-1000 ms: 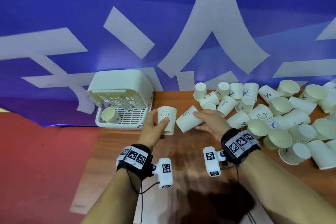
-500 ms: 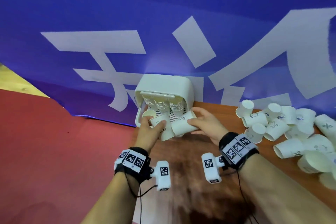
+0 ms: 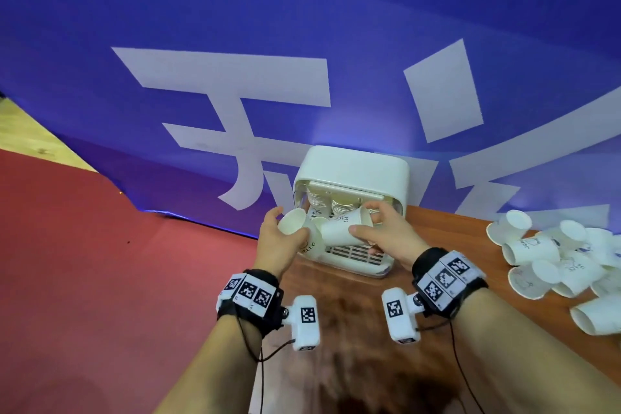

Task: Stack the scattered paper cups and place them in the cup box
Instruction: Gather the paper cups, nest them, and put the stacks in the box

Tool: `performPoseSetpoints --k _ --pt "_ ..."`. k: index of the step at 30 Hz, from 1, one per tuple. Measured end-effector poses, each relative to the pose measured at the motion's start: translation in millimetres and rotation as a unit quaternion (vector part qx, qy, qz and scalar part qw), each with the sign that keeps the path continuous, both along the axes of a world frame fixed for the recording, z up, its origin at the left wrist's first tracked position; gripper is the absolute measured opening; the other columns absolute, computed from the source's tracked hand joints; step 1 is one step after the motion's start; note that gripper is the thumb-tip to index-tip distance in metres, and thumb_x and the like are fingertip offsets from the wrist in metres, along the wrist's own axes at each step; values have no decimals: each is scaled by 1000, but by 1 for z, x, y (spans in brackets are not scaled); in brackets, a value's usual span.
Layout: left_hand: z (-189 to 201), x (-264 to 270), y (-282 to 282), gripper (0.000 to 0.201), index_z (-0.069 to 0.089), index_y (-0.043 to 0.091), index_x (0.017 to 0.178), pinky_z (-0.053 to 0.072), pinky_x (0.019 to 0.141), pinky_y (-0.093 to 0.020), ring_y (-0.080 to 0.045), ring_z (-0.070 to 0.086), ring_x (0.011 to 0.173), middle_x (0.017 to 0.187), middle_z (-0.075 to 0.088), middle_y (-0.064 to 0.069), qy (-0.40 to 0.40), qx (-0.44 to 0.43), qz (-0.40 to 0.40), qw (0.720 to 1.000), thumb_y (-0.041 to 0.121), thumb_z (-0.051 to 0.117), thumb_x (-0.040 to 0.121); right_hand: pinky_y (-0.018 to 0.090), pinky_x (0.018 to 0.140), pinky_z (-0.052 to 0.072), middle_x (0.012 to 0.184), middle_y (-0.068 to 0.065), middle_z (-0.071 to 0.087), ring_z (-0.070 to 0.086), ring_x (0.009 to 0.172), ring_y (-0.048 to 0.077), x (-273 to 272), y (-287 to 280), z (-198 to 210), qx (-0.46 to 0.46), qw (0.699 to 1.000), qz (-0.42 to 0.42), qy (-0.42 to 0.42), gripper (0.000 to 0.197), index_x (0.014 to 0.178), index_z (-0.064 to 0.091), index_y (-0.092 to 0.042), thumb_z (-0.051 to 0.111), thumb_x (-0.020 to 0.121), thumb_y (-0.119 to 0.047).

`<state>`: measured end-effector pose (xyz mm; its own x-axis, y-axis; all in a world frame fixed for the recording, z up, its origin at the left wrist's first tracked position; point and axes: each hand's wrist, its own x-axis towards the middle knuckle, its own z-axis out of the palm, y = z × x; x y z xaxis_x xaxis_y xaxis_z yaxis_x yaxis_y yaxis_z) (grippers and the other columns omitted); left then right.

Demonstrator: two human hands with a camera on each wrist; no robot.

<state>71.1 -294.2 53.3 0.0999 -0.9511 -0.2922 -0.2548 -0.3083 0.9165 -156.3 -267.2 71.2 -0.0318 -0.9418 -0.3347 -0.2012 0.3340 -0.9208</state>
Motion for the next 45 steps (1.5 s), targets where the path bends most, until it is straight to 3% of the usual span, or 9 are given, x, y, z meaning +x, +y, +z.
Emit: performPoseSetpoints --k 4,7,11,21,29,34,38,42,45 --pt "-3 7 -19 63 51 29 119 54 91 -40 -20 56 108 122 50 -4 -46 -3 -46 998 25 75 60 32 66 60 104 3 63 68 85 21 0 -9 -3 -9 1000 -5 29 56 127 51 -36 79 81 -22" --pt "-10 10 -33 60 52 27 116 50 86 -31 -18 55 106 119 50 -2 -69 -18 -76 995 11 79 66 29 78 58 102 -6 64 66 88 12 -5 -17 -7 -17 997 -8 76 48 119 56 -35 80 79 -24" --pt "-18 12 -48 70 52 27 118 50 91 -39 -17 54 105 119 49 0 -103 -30 -110 988 15 85 58 40 92 54 110 -8 64 64 99 12 -7 -24 -15 -20 994 -21 104 56 116 58 -38 81 65 -41" --pt "-49 0 -71 82 49 27 132 41 106 -36 -19 50 114 124 37 1 -204 -53 -210 955 21 90 61 24 95 40 116 -12 51 50 113 9 -4 -15 -25 -64 981 -8 183 57 128 56 -41 79 77 -33" --pt "-67 -16 -80 69 54 20 118 45 94 -40 -26 50 107 126 47 -4 -267 -92 -243 928 39 89 62 15 92 30 129 -9 49 42 116 1 -6 -10 -37 -63 973 12 223 70 140 44 -35 78 79 -34" --pt "-80 -22 -80 81 50 16 134 42 100 -38 -32 47 117 144 40 -7 -316 -77 -257 910 33 88 65 18 97 31 135 -5 50 46 126 10 -7 -8 -46 -63 966 14 249 70 140 46 -27 78 79 -35" --pt "-94 -23 -80 83 50 17 135 43 97 -39 -29 48 115 137 46 -3 -332 -66 -261 904 40 88 65 23 99 34 133 0 51 46 125 15 -6 -9 -51 -55 968 10 246 71 141 45 -30 78 78 -38" --pt "-100 -24 -81 82 51 20 129 47 97 -41 -29 49 114 160 16 5 -341 -66 -268 899 35 91 59 22 99 33 132 1 52 47 124 16 -7 -11 -52 -51 969 1 242 70 140 45 -32 78 78 -38" --pt "-105 -24 -82 80 52 23 125 50 92 -43 -32 52 112 160 12 12 -339 -57 -267 900 38 91 57 21 98 31 131 1 51 46 123 15 -7 -13 -50 -45 970 -2 238 70 141 45 -32 78 79 -37"
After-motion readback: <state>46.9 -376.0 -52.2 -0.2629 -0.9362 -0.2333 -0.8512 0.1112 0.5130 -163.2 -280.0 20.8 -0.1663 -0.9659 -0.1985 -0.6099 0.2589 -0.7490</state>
